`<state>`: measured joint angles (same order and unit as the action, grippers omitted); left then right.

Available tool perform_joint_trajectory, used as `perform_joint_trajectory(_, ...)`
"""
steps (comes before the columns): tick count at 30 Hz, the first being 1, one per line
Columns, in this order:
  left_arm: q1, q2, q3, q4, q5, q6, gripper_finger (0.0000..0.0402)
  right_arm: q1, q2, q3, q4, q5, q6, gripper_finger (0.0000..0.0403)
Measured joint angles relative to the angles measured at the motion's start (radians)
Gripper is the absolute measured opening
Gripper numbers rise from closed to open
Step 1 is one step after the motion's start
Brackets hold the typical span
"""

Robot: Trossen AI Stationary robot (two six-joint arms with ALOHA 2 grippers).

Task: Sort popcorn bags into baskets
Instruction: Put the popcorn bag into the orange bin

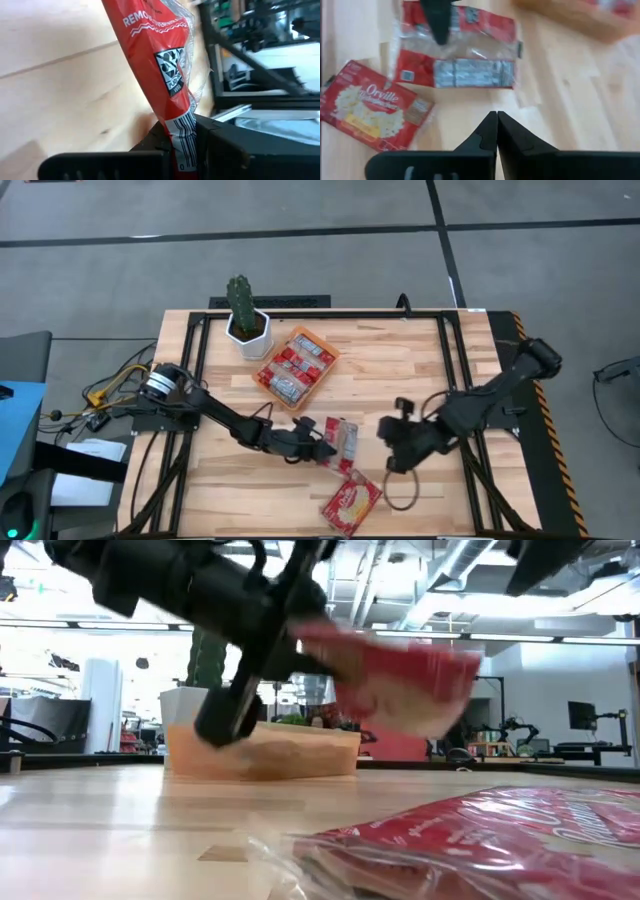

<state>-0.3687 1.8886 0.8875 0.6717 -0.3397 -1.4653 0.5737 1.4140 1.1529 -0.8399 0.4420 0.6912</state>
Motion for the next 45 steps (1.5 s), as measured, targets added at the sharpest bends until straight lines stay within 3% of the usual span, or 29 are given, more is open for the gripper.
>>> perform_joint_trajectory(6,0.000,-0.110,0.000,0.002,-0.094,-0.018,0.0007,0.077,-0.089,0.000,-0.146,0.131,0.131,0.0020)
perform_joint_trajectory(14,0.077,-0.257,0.001,-0.004,-0.428,0.046,0.0007,0.128,-0.098,0.000,-0.223,0.143,0.199,0.0028)
perform_joint_trajectory(18,0.176,-0.292,0.001,-0.077,-0.510,0.078,0.0008,0.135,-0.081,0.000,-0.232,0.143,0.199,0.0034)
perform_joint_trajectory(27,0.370,-0.282,0.001,-0.340,-0.477,-0.175,0.0010,0.169,-0.082,0.001,-0.245,0.143,0.195,0.0018)
perform_joint_trajectory(34,0.421,-0.282,0.002,-0.381,-0.474,-0.234,0.0020,0.187,-0.082,0.001,-0.260,0.143,0.199,0.0032)
perform_joint_trajectory(39,0.426,-0.282,0.002,-0.438,-0.433,-0.261,0.0068,0.186,-0.082,0.001,-0.260,0.144,0.194,0.0031)
perform_joint_trajectory(45,0.426,-0.282,0.002,-0.497,-0.428,-0.269,0.0153,0.186,-0.082,0.001,-0.261,0.143,0.191,0.0020)
